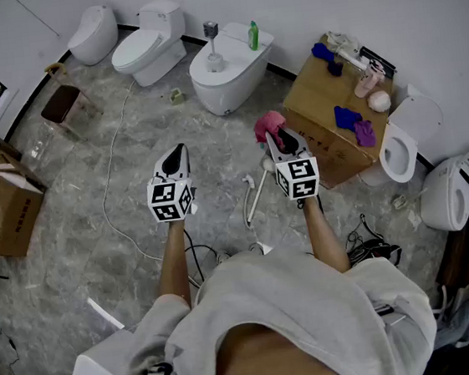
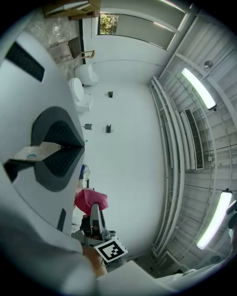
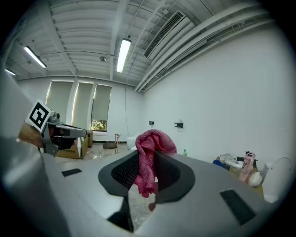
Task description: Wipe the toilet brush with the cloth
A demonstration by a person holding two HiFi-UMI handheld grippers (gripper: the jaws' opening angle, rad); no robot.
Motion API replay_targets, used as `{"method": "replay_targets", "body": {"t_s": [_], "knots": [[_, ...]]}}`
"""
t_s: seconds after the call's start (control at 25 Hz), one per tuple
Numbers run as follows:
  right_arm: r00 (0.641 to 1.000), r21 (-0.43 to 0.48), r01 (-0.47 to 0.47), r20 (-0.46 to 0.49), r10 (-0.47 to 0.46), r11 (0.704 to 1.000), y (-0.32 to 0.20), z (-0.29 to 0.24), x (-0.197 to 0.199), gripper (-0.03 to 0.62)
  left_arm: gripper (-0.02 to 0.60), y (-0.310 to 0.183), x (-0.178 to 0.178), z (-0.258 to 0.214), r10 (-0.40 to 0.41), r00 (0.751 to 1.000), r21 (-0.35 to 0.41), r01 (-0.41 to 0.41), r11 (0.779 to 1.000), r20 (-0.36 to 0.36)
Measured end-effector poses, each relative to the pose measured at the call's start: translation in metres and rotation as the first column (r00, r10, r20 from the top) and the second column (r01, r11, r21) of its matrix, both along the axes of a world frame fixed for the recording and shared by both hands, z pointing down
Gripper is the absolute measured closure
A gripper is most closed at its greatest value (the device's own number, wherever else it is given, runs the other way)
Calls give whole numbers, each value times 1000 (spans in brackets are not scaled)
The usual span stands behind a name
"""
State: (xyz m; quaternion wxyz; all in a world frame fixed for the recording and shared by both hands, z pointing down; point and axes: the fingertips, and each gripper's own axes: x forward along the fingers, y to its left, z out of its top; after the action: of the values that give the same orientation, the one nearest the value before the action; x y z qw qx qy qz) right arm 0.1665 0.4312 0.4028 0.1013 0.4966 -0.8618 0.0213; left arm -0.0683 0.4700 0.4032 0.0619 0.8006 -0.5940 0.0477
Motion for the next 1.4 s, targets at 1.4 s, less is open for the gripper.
{"method": "replay_targets", "body": {"t_s": [1.4], "knots": [[998, -54, 60, -8, -60, 997, -73, 37, 26, 493, 563, -70, 35, 38, -25, 1000, -58, 24, 998, -14]]}}
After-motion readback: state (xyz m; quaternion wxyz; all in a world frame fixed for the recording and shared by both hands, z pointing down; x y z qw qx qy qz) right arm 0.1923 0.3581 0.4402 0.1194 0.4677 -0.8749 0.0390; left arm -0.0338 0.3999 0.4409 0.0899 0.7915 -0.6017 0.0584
